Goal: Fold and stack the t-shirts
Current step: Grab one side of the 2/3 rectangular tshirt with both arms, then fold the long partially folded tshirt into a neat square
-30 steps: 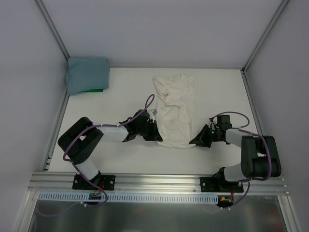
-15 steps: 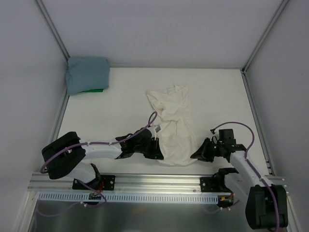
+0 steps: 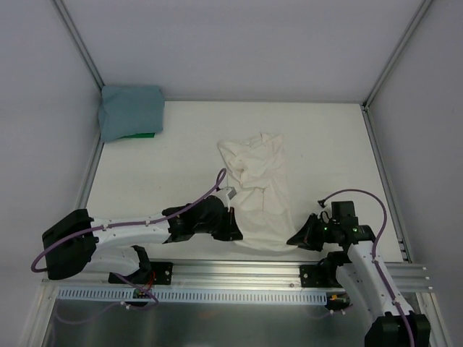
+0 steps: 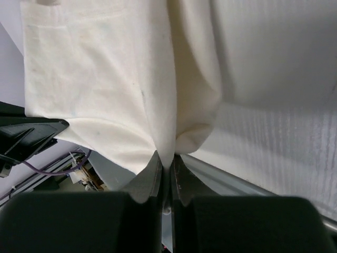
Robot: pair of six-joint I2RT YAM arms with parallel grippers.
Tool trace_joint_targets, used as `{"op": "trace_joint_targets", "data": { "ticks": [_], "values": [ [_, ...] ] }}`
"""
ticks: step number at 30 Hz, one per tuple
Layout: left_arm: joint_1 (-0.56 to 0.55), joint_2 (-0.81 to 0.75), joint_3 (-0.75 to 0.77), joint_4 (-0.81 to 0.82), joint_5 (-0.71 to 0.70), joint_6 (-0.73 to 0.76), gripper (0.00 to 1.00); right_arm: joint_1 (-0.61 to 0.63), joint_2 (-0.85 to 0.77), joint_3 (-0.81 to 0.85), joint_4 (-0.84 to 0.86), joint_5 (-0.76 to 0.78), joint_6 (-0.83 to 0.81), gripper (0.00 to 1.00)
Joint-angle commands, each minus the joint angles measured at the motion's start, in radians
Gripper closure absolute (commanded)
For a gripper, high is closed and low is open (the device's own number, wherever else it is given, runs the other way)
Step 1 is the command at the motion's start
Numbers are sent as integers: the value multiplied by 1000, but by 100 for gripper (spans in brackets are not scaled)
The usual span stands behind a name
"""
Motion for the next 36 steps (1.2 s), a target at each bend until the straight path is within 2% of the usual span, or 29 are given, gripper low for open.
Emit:
{"op": "trace_joint_targets", "data": {
  "ticks": [1,7,11,19,24,28,32,36],
  "values": [
    [-7,-37,115,-118,-78,62,100,5,74,124,5,-8,-1,99],
    [59,-22,277,-238,-73,146,100,5,246,312,71,-9,5,100],
    [185,4,341,-243,-15,198,100,5,373,428,123,-16,5,100],
    [343,144,514,-263,106,289,100,-4,657,665,182,-42,5,99],
    [450,277,626,-270,209,321,100,-23,835,854,192,-63,3,100],
    [535,415,775,-289,287,342,100,-30,1001,1006,197,-85,22,100],
    [607,546,922,-329,351,353,100,-33,1177,1147,220,-95,89,99],
    [674,685,1053,-348,417,324,100,-29,1336,1297,318,-114,186,99]
  ]
}}
